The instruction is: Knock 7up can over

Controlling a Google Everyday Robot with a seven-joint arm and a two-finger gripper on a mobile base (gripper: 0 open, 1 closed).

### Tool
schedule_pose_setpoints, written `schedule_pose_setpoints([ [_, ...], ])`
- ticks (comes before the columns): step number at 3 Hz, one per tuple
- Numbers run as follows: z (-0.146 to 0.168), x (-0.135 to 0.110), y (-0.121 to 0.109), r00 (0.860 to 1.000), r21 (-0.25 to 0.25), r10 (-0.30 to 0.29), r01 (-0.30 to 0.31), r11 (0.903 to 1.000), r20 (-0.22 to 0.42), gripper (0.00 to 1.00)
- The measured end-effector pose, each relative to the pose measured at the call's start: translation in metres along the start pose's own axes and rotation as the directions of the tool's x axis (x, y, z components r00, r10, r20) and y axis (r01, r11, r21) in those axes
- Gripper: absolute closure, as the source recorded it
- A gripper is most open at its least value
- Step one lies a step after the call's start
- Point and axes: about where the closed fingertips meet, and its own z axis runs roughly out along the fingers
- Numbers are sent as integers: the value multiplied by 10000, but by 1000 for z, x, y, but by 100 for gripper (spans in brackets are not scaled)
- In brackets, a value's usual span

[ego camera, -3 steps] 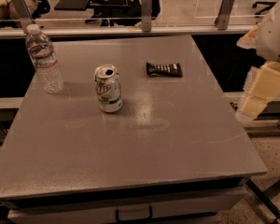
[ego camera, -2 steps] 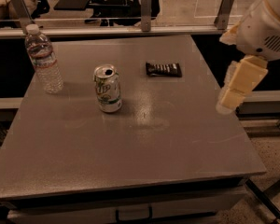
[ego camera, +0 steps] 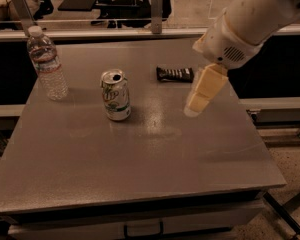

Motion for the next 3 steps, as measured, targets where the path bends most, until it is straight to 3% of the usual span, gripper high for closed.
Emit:
schedule_pose_setpoints([
  [1, 31, -32, -7, 9968, 55, -12, 8, 10000, 802, 0],
  [3, 64, -92, -17, 9737, 168, 59, -100, 9998, 2277, 0],
])
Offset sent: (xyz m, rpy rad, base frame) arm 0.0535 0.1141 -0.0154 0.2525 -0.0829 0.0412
